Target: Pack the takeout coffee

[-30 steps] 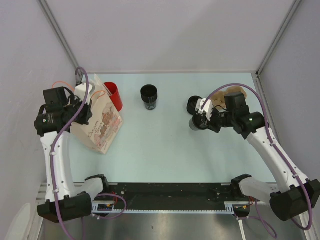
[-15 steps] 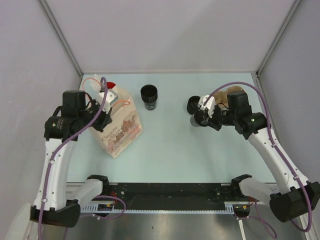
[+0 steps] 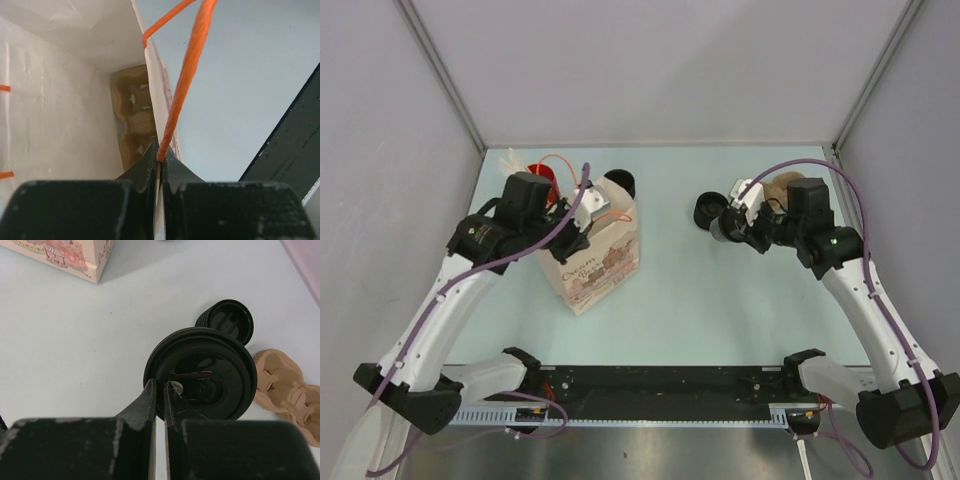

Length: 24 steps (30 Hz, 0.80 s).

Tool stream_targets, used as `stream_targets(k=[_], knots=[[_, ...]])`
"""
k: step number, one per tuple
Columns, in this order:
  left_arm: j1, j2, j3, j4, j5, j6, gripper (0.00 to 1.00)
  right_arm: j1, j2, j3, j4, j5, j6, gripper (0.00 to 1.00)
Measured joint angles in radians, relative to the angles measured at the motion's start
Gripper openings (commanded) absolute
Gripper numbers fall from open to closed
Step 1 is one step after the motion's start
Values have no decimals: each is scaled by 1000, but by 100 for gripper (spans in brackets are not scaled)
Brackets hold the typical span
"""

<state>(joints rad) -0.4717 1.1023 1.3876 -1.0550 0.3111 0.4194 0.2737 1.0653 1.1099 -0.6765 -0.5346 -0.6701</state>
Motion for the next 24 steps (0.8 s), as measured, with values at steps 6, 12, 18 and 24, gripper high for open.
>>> stream_targets(k=[6, 12, 18, 24], knots=[[-121, 91, 75, 23, -31, -5, 3, -27, -11, 0, 11, 3, 16, 0], [-183, 165, 174, 27, -18, -32, 2, -53, -12, 0, 18, 4, 31, 0], [-236, 175, 182, 39, -15, -55, 1, -69, -13, 0, 24, 4, 42, 0], [-266, 179, 182, 55, -47, -72, 0, -81, -13, 0, 26, 4, 47, 0]])
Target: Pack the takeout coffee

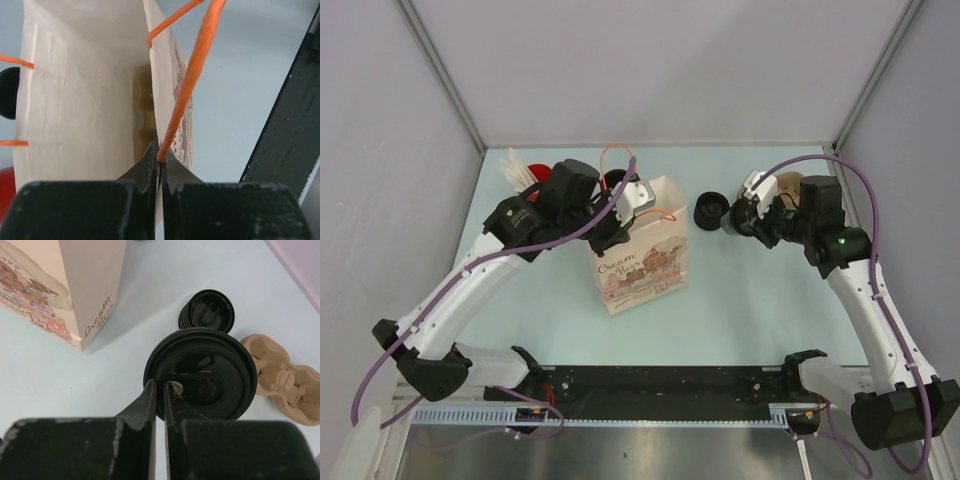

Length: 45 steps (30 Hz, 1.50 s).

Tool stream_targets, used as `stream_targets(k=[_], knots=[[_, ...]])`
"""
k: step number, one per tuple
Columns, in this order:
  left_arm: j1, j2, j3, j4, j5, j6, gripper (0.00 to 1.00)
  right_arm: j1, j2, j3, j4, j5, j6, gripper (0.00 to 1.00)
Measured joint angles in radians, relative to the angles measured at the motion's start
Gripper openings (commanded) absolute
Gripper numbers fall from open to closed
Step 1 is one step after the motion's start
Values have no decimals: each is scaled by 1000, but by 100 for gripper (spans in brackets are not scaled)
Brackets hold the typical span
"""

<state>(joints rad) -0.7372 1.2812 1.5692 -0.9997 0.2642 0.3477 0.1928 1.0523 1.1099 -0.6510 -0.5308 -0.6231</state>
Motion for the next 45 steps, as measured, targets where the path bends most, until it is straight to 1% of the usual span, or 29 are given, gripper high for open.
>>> stream_targets(k=[10, 12, 13, 15, 16, 18, 19, 21, 22, 24, 25, 27, 28, 32, 35, 38, 41, 42, 45], knots=[[-17, 61, 16, 52, -127, -46, 0, -23, -5, 0, 6, -1, 3, 0], [-19, 71, 17, 60, -158, -55, 2, -27, -5, 0, 6, -1, 3, 0], [-19, 74, 17, 63, -166, -60, 11, -27, -5, 0, 6, -1, 3, 0], [-22, 82, 17, 67, -177, -65, 23, -27, -5, 0, 6, -1, 3, 0], [-23, 85, 17, 70, -178, -69, 33, -27, -5, 0, 6, -1, 3, 0], [-32, 93, 17, 75, -177, -77, 41, -28, -5, 0, 6, -1, 3, 0], [-37, 97, 17, 75, -174, -79, 49, -28, -5, 0, 6, -1, 3, 0], [-51, 103, 17, 75, -164, -83, 54, -29, -5, 0, 9, -1, 9, 0], [-59, 106, 19, 74, -156, -85, 61, -29, -5, 0, 16, -2, 21, 0], [-70, 114, 32, 69, -146, -86, 69, -29, -5, 0, 33, -8, 39, 0], [-72, 118, 43, 63, -144, -83, 78, -29, -5, 0, 40, -11, 49, 0], [-74, 122, 74, 50, -140, -77, 90, -29, 3, 14, 40, -20, 74, 0], [-74, 122, 97, 43, -140, -70, 99, -29, 13, 28, 40, -24, 85, 0], [-45, 107, 182, 37, -138, -45, 100, -29, 61, 115, 40, -27, 129, 0], [11, 69, 212, 43, -135, -18, 100, -29, 93, 193, 52, -29, 174, 0], [95, 12, 219, 57, -153, 11, 99, -29, 128, 278, 71, -51, 230, 0], [192, -32, 219, 87, -158, 27, 99, -28, 175, 378, 101, -115, 306, 0], [237, -45, 217, 102, -157, 29, 99, -22, 192, 408, 111, -135, 331, 0], [312, -62, 183, 143, -155, 28, 99, 19, 252, 509, 131, -192, 396, 0]])
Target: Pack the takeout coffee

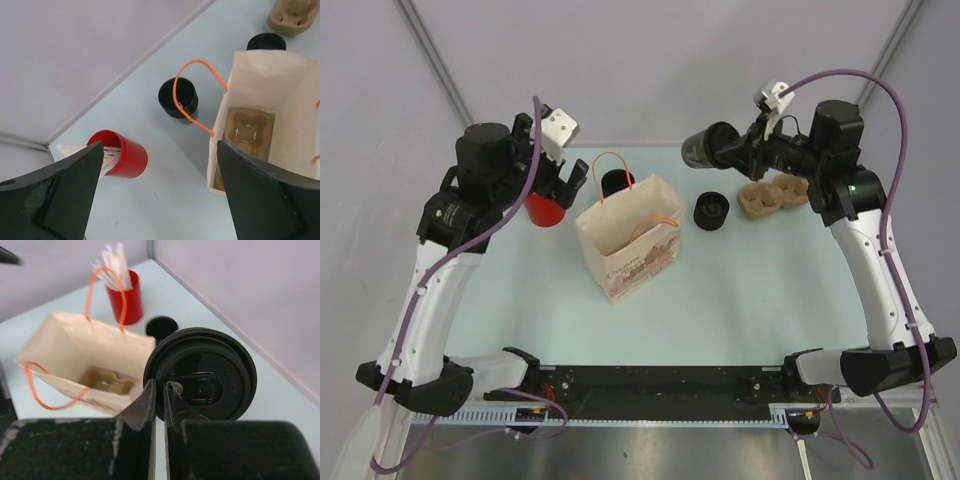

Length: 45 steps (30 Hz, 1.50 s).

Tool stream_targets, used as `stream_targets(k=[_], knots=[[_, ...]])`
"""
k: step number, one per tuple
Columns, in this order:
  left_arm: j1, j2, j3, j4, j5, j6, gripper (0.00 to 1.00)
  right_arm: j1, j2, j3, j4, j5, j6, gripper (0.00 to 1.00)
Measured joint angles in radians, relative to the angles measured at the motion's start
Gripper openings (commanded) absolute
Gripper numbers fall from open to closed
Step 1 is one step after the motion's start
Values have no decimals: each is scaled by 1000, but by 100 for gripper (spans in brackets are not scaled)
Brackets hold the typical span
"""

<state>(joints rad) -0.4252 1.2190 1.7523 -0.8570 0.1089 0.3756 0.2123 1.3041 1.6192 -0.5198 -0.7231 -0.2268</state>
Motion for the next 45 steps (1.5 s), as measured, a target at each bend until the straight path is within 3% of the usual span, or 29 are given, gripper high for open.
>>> stream_targets(k=[11, 29, 32, 35, 45], knots=[[118, 95, -128, 60, 111, -29, 99, 293, 183, 170, -12, -80, 109, 0], [121, 213, -129, 141, 267, -62, 96, 386, 428, 249, -175, -6, 126, 0], [121, 224, -137, 152, 283, -64, 90, 391, 448, 257, -187, 35, 130, 0], [121, 224, -144, 165, 297, -72, 76, 395, 466, 261, -199, 76, 134, 0], [121, 221, -208, 213, 327, -96, 50, 396, 554, 280, -258, 180, 148, 0]])
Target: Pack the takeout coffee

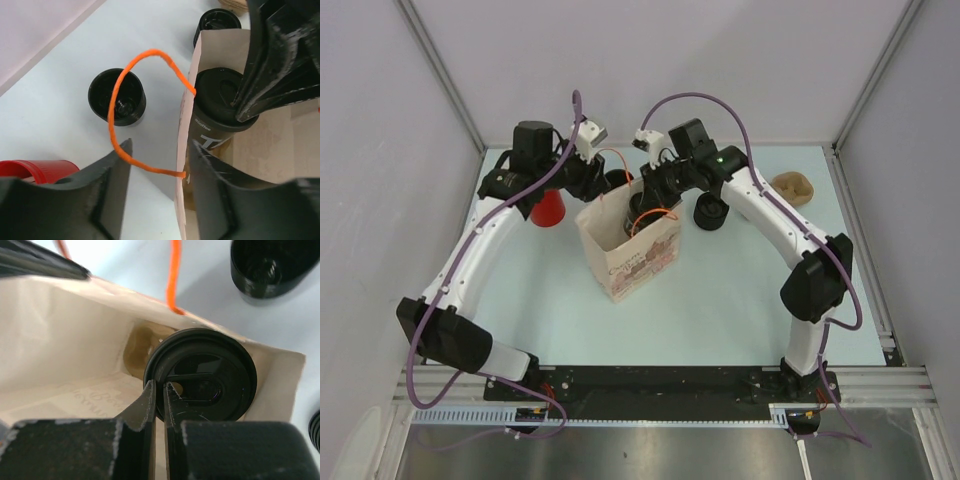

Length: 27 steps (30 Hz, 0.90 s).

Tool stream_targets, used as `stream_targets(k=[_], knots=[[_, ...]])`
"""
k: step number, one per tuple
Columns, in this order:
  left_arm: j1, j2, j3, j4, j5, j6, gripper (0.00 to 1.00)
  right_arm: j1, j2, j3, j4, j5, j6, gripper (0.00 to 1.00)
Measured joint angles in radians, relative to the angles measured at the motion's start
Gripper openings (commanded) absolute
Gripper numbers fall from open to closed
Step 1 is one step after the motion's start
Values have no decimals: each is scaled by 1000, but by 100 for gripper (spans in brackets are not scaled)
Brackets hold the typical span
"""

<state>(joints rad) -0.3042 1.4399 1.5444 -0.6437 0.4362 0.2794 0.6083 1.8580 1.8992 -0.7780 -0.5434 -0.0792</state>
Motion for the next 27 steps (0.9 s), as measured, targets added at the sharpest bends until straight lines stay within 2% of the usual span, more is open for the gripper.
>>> stream_targets(k=[2, 10, 27], knots=[[0, -1, -13, 7, 6, -4, 43, 4, 18, 10, -23, 26, -2, 0], [0, -15, -43, 37, 21, -33, 29, 46, 40, 34, -80, 137, -35, 0], [-3, -46, -84, 69, 47, -63, 31, 184, 64, 145, -160, 390, -159, 0]])
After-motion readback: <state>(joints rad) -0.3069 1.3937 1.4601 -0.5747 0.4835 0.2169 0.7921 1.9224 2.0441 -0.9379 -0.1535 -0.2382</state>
